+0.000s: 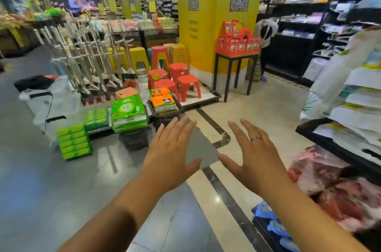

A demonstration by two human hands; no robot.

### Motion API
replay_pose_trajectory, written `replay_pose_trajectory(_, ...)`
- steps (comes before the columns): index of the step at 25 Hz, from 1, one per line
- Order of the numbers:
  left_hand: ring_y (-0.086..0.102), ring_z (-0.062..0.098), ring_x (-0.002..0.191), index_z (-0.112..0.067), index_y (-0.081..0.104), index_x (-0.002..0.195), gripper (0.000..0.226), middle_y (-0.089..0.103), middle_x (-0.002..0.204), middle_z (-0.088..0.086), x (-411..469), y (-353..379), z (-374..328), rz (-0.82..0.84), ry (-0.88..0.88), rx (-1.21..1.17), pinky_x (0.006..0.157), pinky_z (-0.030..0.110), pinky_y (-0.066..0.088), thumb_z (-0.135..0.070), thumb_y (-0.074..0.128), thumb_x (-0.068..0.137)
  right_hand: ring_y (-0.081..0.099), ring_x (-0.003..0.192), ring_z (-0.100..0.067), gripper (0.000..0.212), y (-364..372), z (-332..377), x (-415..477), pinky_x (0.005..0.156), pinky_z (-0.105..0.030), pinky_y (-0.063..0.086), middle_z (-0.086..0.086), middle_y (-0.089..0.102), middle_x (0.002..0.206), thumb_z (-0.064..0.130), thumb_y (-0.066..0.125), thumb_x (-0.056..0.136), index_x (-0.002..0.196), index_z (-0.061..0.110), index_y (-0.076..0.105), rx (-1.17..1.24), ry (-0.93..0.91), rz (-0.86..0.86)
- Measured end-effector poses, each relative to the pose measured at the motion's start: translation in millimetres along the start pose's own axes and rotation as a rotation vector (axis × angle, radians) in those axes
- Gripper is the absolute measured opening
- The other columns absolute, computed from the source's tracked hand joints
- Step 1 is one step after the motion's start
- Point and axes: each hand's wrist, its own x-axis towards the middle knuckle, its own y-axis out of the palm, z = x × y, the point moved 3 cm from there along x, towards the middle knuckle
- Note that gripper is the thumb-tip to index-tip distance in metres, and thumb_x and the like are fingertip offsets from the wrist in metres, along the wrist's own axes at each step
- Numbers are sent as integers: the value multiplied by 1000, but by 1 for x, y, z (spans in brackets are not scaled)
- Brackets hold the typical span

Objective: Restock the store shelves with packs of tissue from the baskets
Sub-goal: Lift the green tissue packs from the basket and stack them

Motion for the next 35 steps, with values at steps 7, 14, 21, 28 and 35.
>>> replay_pose_trajectory(7, -1, 16, 148, -31, 1, 152, 87, 1, 161, -8, 11, 33, 165, 56, -283, 62, 115, 32, -10, -60, 49, 86, 19, 144, -24, 82, 116, 85, 140, 114, -40, 27, -2, 19, 159, 65, 50, 85, 152, 36, 14, 110, -173, 129)
replay_pose_trajectory(14, 7, 19, 148, -26, 8, 153, 86, 9, 161, -3, 103, 82, 312, 63, -477, 108, 121, 39, 7, -59, 51, 86, 18, 144, -25, 80, 224, 128, 326, 111, -39, 30, 2, 12, 160, 67, 44, 87, 152, 38, 6, 170, -288, 278)
replay_pose_trajectory(21, 13, 19, 147, -25, 11, 153, 84, 13, 160, -2, 198, 117, 457, 27, -593, 93, 120, 40, 13, -59, 50, 87, 21, 143, -25, 79, 299, 183, 505, 111, -40, 32, 1, 15, 159, 65, 46, 88, 152, 36, 9, 204, -375, 365)
replay_pose_trajectory(28, 25, 23, 144, -18, 26, 150, 83, 28, 156, 4, 291, 183, 655, 22, -561, 41, 119, 41, 19, -64, 40, 83, 25, 141, -27, 78, 419, 261, 670, 108, -43, 35, -1, 20, 157, 59, 53, 87, 152, 34, 17, 273, -290, 399)
replay_pose_trajectory(35, 25, 23, 143, -17, 26, 150, 81, 30, 155, 6, 400, 236, 840, 152, -463, -30, 117, 36, 16, -53, 60, 86, 29, 138, -30, 78, 514, 318, 821, 106, -44, 36, -6, 24, 155, 55, 59, 85, 151, 32, 23, 349, -88, 423)
